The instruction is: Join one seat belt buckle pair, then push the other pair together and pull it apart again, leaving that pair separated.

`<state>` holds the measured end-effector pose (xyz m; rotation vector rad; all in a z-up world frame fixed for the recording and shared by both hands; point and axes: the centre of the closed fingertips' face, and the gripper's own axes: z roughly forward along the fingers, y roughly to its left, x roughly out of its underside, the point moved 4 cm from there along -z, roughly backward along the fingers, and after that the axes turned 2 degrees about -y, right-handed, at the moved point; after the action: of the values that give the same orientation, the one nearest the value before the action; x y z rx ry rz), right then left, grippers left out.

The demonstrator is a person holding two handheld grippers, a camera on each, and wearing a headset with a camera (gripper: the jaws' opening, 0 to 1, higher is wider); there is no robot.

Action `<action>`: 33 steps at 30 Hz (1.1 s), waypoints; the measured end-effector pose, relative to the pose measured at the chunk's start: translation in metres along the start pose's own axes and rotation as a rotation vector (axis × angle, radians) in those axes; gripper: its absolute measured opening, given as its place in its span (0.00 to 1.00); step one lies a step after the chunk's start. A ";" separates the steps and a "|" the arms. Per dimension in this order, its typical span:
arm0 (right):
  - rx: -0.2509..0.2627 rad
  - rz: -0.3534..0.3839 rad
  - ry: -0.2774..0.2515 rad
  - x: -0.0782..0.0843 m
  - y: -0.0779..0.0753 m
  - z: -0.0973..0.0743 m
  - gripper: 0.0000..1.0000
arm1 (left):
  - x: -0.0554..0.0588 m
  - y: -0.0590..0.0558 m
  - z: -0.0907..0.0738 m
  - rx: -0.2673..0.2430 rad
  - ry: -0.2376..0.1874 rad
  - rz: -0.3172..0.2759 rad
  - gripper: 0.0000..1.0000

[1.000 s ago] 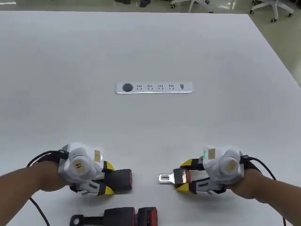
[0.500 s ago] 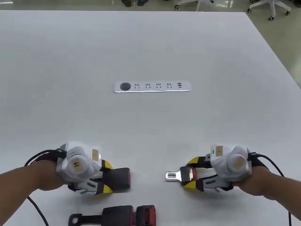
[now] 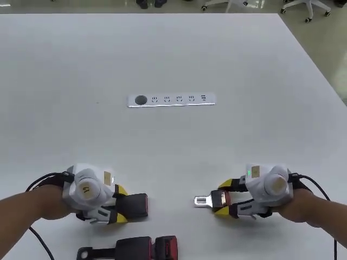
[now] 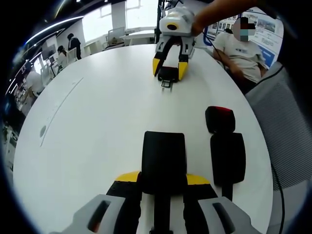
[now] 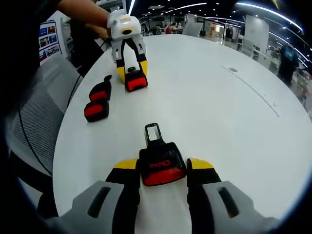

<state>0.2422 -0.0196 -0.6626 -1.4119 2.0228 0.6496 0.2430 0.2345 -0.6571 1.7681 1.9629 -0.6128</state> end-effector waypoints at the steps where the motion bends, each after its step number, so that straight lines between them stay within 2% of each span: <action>1: 0.000 -0.005 0.001 0.000 0.000 0.000 0.36 | 0.000 0.000 0.000 0.000 0.000 0.000 0.33; 14: -0.007 -0.016 0.010 0.003 -0.001 -0.004 0.36 | -0.001 0.000 0.000 -0.002 0.012 -0.005 0.34; 24: 0.014 -0.047 0.034 0.004 0.000 -0.003 0.36 | -0.003 0.000 0.001 -0.008 0.036 -0.024 0.34; 25: 0.022 -0.039 0.039 0.003 0.001 -0.004 0.36 | -0.004 -0.001 0.001 -0.002 0.037 -0.057 0.36; 27: 0.040 -0.026 0.029 -0.001 0.004 -0.005 0.38 | -0.006 -0.003 0.000 -0.001 0.037 -0.077 0.40; 28: 0.064 0.004 0.001 -0.004 0.000 -0.008 0.41 | -0.006 -0.003 0.000 -0.004 0.037 -0.086 0.45; 30: 0.091 0.046 -0.051 -0.010 -0.002 -0.011 0.48 | -0.013 -0.002 -0.003 -0.017 -0.005 -0.135 0.54; 32: 0.138 0.073 -0.058 -0.010 -0.008 -0.014 0.53 | -0.014 0.000 -0.004 -0.027 -0.041 -0.175 0.59; 33: 0.150 0.084 -0.060 -0.010 -0.009 -0.015 0.55 | -0.018 0.000 -0.009 -0.048 -0.041 -0.187 0.61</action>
<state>0.2501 -0.0261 -0.6457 -1.2122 2.0470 0.5567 0.2449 0.2252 -0.6390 1.5432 2.1114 -0.6517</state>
